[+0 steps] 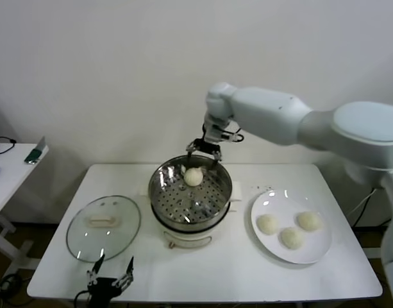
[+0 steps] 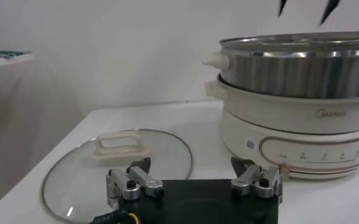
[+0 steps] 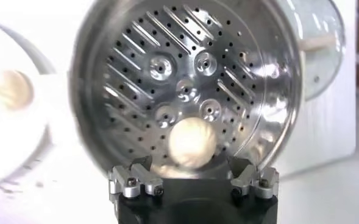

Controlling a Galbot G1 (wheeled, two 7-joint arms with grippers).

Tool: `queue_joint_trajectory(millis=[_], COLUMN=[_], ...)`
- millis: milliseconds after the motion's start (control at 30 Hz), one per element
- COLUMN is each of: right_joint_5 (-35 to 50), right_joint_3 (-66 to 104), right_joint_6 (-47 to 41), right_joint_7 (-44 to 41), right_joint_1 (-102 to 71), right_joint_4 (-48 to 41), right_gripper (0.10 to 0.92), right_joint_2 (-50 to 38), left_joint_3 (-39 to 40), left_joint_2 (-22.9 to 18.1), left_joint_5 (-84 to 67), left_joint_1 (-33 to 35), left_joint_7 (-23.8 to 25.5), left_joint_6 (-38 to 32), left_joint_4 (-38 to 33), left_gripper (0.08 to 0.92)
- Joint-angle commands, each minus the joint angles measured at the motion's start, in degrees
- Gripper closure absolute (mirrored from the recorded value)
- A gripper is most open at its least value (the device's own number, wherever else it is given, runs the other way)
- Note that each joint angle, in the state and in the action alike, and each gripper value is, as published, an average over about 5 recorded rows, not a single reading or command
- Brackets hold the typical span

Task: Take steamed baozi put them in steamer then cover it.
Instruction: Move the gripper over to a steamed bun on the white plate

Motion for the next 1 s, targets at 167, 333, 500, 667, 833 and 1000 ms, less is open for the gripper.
queue_joint_trajectory(millis=[167, 333, 500, 667, 833, 1000], right_joint_5=[21.52, 20.99, 15.24, 9.01, 7.45, 5.02], right_joint_3=[-20.98, -19.98, -13.59, -4.50, 2.19, 7.30], right_joint_6=[-40.96, -48.34, -51.14, -51.76, -52.46, -52.92], right_joint_7=[5.71, 10.95, 13.43, 13.82, 14.24, 15.68], right_joint_1=[15.05, 8.73, -1.51, -12.58, -20.06, -25.59], right_joint_4=[28.02, 34.73, 34.73, 29.86, 25.87, 21.82], right_gripper=[0.203, 0.203, 0.203, 0.203, 0.203, 0.203], right_joint_2=[-28.87, -35.42, -38.00, -36.75, -34.19, -31.29], left_joint_3=[0.70, 0.56, 0.37, 0.46, 0.34, 0.12], left_joint_2=[0.17, 0.36, 0.64, 0.68, 0.62, 0.59], left_joint_5=[0.33, 0.19, 0.15, 0.38, 0.63, 0.65], left_joint_1=[-0.85, -1.33, -1.58, -1.56, -1.24, -0.90], left_joint_7=[0.37, 0.40, 0.34, 0.31, 0.17, 0.08], left_joint_6=[0.06, 0.01, -0.24, -0.31, -0.53, -0.74], left_joint_4=[0.34, 0.66, 1.21, 1.45, 1.68, 1.73], left_gripper=[0.177, 0.177, 0.177, 0.177, 0.177, 0.177])
